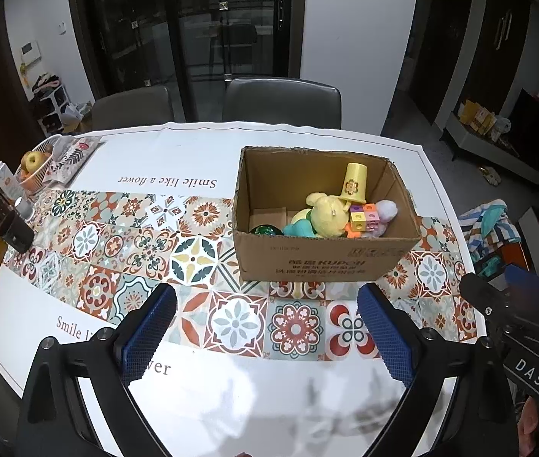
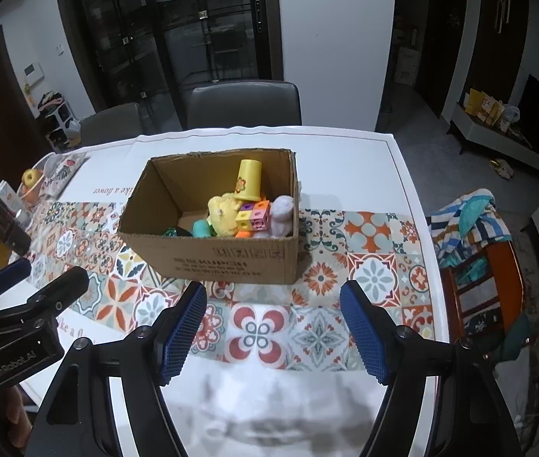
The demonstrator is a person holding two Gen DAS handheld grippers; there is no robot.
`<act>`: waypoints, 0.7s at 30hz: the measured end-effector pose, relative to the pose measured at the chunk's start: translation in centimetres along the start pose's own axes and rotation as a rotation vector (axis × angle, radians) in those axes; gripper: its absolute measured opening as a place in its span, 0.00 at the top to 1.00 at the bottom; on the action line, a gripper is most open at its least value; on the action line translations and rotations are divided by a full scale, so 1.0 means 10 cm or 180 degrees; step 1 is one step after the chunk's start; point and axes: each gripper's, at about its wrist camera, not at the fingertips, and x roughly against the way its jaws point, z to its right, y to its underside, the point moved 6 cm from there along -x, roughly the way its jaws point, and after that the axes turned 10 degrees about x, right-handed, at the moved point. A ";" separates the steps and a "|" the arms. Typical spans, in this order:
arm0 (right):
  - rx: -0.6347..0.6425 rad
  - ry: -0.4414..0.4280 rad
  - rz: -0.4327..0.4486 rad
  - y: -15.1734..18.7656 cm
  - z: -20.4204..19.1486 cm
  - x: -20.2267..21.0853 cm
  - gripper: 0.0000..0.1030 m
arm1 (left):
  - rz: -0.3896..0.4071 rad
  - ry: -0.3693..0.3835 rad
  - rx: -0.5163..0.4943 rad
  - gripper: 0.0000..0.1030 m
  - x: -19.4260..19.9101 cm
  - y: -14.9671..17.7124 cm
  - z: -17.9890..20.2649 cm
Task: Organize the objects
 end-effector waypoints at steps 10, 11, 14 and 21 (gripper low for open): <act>0.0070 -0.0020 0.0004 0.14 -0.02 0.08 0.30 | -0.0044 0.0026 0.0030 0.05 0.09 0.16 -0.02; 0.0079 -0.0016 0.0005 0.16 -0.02 0.08 0.30 | -0.0044 0.0030 0.0034 0.05 0.09 0.17 -0.02; 0.0090 -0.0021 -0.0003 0.20 -0.02 0.09 0.30 | -0.0051 0.0041 0.0027 0.05 0.11 0.21 -0.02; 0.0123 -0.0021 0.0003 0.26 -0.03 0.13 0.30 | -0.0049 0.0049 0.0027 0.05 0.15 0.25 -0.02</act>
